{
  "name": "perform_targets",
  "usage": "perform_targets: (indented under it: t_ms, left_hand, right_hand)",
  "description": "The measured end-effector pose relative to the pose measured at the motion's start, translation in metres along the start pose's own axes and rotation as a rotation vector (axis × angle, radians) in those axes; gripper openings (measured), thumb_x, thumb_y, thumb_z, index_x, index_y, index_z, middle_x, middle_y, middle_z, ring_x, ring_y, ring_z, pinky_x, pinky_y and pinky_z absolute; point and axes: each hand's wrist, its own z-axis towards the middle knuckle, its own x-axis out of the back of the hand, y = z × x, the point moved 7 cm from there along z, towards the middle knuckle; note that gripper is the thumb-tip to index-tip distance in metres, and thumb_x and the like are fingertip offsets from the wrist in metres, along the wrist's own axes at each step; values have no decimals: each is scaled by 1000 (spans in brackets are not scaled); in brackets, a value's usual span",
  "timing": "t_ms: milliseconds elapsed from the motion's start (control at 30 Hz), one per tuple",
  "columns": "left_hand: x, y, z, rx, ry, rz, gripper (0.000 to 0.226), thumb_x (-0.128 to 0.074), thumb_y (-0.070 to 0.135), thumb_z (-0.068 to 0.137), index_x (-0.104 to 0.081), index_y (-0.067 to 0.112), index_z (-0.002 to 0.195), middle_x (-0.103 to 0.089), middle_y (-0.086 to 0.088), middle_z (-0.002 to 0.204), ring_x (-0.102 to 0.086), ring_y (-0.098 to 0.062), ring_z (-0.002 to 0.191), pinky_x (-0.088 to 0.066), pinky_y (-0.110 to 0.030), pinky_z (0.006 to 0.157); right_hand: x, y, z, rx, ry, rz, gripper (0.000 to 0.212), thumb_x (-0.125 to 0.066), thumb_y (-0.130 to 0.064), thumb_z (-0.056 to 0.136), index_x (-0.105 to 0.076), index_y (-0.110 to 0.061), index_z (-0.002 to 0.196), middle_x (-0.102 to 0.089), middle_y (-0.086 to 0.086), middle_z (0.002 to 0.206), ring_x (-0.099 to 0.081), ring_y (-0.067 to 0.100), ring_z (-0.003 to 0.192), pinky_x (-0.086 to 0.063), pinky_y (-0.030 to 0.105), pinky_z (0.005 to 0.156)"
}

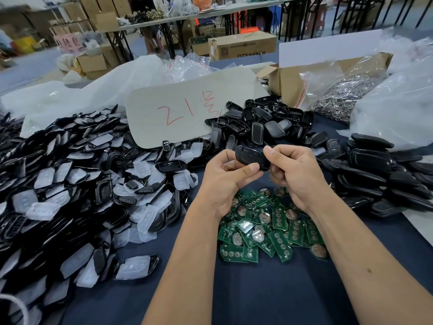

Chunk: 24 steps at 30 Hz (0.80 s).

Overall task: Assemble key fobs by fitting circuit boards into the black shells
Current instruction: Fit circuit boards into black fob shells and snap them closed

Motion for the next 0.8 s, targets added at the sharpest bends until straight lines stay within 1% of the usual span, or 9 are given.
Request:
perform_targets:
  t_ms: [67, 133, 267, 333, 400, 467, 567, 667, 800]
  left_hand:
    - [2, 1, 2, 0, 1, -29, 25, -68, -20, 83, -60, 0, 95, -68, -28, 100, -75, -30, 89, -62, -30, 77]
    - [4, 2, 3, -3, 2, -65, 27, -66, -23, 82, -59, 0, 96, -73, -21, 94, -77, -28, 88, -62, -29, 78]
    - [6, 5, 3, -2, 2, -81, 30, -74, -16, 69, -58, 2, 88, -75, -16, 86, -77, -25, 85, -62, -27, 77]
    - [6, 5, 3, -2, 0, -73, 30, -72, -19, 72, -56, 3, 85, -75, -15, 85, -77, -25, 87, -62, -28, 78]
    - [8, 5, 4, -13, 1, -56, 30, -69, -22, 78, -56, 4, 84, -74, -14, 85, -76, -25, 88, -62, -29, 79]
    - [8, 6, 3, -19, -7, -59, 27, -70, -20, 79, -58, 3, 87, -75, -15, 87, -77, -25, 89, -62, -29, 80]
    - [7, 6, 1, 17, -20, -102, 31, -78, -4, 71, -62, -2, 98, -75, -18, 94, -77, -26, 87, -62, -26, 76]
    - [8, 6, 1, 64, -12, -142, 25, -76, 8, 74, -69, -3, 96, -77, -18, 94, -78, -23, 83, -62, -23, 72]
    - [10, 6, 1, 81, 23, -190, 22, -75, 12, 77, -77, -1, 95, -78, -18, 93, -77, -20, 77, -62, -22, 67]
  right_hand:
    - [-1, -2, 0, 28, 19, -1, 35, -62, -19, 103, -77, -15, 71, -50, 0, 58, -36, 11, 49, -26, 21, 44]
    - [-3, -4, 1, 50, 14, -2, 34, -57, -21, 106, -83, -18, 84, -55, 0, 62, -41, 11, 51, -30, 20, 44]
    - [-3, -6, 0, 106, -19, -56, 29, -57, -25, 105, -83, -14, 100, -52, 4, 64, -38, 21, 56, -31, 24, 46]
    - [-3, -9, -1, 146, -34, -131, 21, -62, -21, 104, -83, -16, 102, -52, 7, 65, -38, 24, 57, -32, 28, 48]
    - [-6, -13, -4, 196, -67, -208, 12, -71, -19, 98, -81, -18, 104, -63, 14, 72, -47, 21, 58, -41, 30, 51]
    - [-7, -14, -5, 213, -73, -243, 11, -75, -18, 94, -81, -22, 102, -70, 20, 83, -55, 20, 62, -47, 32, 54]
    - [-1, -11, -3, 166, 18, -226, 8, -76, -17, 94, -81, -20, 88, -67, 11, 69, -53, 22, 56, -44, 33, 51]
    - [3, -6, -1, 74, 80, -155, 25, -75, -19, 95, -74, -12, 71, -57, 11, 60, -46, 25, 52, -38, 29, 47]
    - [-6, -1, -4, -38, 1, -11, 37, -74, -25, 92, -60, -17, 58, -51, 7, 57, -42, 22, 50, -34, 23, 39]
